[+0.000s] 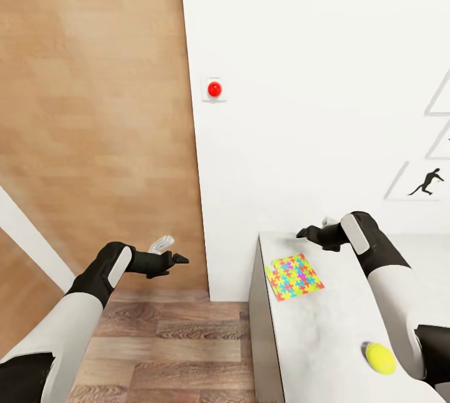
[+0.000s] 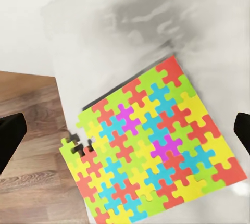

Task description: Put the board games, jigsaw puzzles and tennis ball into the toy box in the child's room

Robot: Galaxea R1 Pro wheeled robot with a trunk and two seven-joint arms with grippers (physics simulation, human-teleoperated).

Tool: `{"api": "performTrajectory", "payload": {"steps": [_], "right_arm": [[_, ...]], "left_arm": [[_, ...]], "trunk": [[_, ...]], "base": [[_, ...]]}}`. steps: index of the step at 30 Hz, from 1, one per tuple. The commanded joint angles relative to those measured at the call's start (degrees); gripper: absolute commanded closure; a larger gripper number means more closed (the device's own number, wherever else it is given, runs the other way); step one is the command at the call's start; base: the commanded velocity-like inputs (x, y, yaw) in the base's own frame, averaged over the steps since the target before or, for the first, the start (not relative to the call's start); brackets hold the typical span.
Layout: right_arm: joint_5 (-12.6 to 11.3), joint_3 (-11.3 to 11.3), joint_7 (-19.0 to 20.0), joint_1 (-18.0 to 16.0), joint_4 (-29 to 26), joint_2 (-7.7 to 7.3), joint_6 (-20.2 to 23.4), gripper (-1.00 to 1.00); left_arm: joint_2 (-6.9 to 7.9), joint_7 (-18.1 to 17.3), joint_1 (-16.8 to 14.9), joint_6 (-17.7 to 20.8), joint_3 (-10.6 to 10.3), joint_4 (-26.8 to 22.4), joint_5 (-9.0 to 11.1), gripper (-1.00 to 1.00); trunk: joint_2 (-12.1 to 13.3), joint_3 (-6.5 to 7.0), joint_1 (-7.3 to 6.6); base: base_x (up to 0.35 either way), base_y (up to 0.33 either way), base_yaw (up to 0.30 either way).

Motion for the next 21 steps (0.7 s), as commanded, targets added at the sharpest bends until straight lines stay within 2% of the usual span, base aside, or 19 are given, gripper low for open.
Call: {"api": "performTrajectory", "payload": {"steps": [1, 21], "right_arm": [[-0.6, 0.0, -0.6, -0.1, 0.0, -0.03, 0.2, -1.00], [-0.6, 0.0, -0.6, 0.0, 2.1, -0.11, 0.2, -1.00]], "left_arm": [[-0.02, -0.4, -0.1, 0.3, 0.2, 0.0, -0.3, -1.00], [-0.04, -0.4, -0.1, 0.3, 0.3, -0.3, -0.3, -1.00]], "trunk": [[-0.1, -0.22, 0.03], [-0.1, -2.10, 0.03]], "base": [[0.000, 0.000, 0.000], [0.000, 0.000, 0.000]]}}
